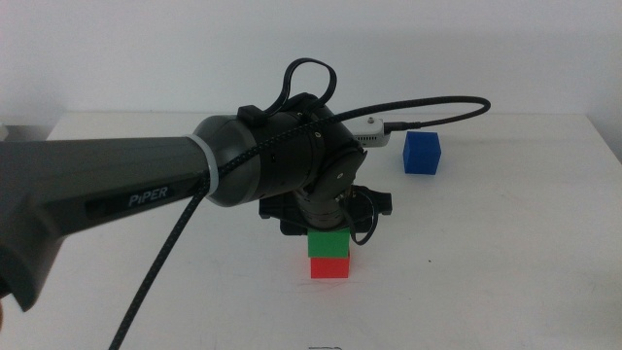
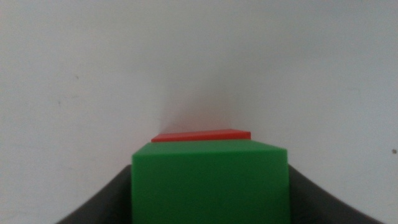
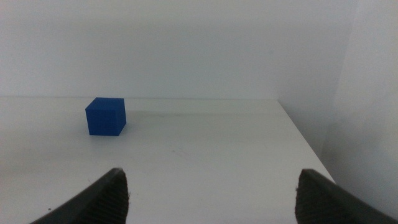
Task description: Stack red cubes first, then green, then blue cubes in a specific spot.
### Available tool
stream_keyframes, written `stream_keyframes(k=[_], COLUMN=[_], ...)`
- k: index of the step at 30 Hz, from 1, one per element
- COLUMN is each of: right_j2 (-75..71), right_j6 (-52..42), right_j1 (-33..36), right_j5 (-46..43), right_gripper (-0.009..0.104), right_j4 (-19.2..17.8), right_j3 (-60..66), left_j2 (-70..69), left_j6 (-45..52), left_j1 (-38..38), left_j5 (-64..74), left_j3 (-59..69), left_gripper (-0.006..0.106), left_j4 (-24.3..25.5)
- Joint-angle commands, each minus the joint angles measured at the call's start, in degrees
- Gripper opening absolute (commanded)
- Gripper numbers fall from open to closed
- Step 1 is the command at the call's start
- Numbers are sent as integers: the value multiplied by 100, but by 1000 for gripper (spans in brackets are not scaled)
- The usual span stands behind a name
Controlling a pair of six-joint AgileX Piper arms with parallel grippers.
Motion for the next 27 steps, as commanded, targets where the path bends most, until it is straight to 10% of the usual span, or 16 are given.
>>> stream_keyframes(k=[1,8,27], right_j2=[-83,-83,-83], right_j6=[-54,-54,-54], right_j1=[-16,-16,-16], right_j5=[-435,-435,-435], right_gripper=[94,94,94], right_j4=[-71,-71,-71], right_j3=[-123,-123,-123], left_j2=[-256,-256,-2986], left_j6=[-53,-53,3127], left_j1=[-29,-29,20], left_j5=[-108,-108,1247], left_j3=[-145,-145,-145], left_gripper=[71,94,94], left_j4=[46,87,-551])
